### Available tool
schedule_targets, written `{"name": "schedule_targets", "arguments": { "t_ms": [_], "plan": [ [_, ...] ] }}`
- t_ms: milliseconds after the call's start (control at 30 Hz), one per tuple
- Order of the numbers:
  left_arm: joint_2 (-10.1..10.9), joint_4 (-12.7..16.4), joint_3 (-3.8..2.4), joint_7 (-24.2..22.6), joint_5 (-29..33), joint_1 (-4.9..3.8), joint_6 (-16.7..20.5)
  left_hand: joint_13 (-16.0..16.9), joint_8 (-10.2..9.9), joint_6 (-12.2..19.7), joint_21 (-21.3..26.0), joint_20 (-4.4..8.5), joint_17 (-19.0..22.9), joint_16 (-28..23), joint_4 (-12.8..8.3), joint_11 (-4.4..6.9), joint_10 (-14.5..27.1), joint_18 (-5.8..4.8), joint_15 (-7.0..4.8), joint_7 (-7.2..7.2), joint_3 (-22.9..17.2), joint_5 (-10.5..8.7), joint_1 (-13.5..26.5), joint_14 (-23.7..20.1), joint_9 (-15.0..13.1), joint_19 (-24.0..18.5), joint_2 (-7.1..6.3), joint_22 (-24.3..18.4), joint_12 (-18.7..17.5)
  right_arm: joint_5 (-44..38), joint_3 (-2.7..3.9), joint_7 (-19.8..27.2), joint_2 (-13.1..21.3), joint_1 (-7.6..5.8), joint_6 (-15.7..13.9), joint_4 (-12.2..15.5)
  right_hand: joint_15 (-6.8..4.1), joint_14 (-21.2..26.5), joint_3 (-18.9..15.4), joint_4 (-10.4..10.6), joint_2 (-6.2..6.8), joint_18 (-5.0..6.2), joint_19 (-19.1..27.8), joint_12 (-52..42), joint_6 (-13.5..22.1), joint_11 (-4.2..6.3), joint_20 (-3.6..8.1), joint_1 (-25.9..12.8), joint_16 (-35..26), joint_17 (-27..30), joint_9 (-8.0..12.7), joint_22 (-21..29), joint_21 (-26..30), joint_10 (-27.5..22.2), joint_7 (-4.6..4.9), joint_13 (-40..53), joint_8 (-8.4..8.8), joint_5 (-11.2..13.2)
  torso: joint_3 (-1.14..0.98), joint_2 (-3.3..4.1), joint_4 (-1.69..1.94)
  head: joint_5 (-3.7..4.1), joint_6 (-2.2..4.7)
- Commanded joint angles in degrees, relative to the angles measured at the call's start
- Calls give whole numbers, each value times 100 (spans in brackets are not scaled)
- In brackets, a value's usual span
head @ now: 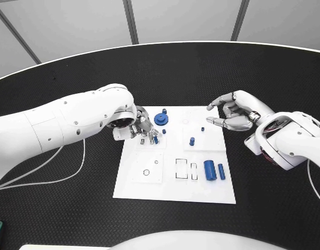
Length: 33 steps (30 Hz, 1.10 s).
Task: Assemble the parts on the task board
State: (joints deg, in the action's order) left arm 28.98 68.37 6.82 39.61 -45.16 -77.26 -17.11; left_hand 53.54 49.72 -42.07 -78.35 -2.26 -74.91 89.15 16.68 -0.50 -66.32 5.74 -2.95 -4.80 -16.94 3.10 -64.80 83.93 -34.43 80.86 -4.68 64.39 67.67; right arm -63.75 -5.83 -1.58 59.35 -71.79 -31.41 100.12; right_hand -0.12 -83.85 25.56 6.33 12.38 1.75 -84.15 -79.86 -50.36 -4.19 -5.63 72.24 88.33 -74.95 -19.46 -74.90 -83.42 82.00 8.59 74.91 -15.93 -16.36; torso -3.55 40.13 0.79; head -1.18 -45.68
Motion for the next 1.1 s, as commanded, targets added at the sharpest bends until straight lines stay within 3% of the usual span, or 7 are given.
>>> {"name": "schedule_targets", "arguments": {
  "t_ms": [33,1100],
  "plan": [
    [-8,-2,0,-3,35,0,-9,-9,43,57,-38,24,-1343,21,8,-2,49,-78,-25,10,-56,-9,-35,561,-10,10,59,9,8,0,0,0,-4,0,1,-1,-43,-504,-1,25,24,26,-252,-23,-40,41,34,13,-32,-1037,5,-837,28,-10,14,587,-33,-27,-3,-2,3,-2,-23],
    [-72,-60,2,2,118,1,-155,-19,62,76,-51,26,-1353,25,-1,5,58,-81,-30,18,-222,-11,-232,563,-16,11,103,30,45,0,0,1,-28,0,21,-3,-45,-504,6,26,23,28,-249,-25,-44,43,36,20,-33,-1036,8,-831,35,-6,12,588,-36,-34,-7,0,0,6,-96]
  ]
}}
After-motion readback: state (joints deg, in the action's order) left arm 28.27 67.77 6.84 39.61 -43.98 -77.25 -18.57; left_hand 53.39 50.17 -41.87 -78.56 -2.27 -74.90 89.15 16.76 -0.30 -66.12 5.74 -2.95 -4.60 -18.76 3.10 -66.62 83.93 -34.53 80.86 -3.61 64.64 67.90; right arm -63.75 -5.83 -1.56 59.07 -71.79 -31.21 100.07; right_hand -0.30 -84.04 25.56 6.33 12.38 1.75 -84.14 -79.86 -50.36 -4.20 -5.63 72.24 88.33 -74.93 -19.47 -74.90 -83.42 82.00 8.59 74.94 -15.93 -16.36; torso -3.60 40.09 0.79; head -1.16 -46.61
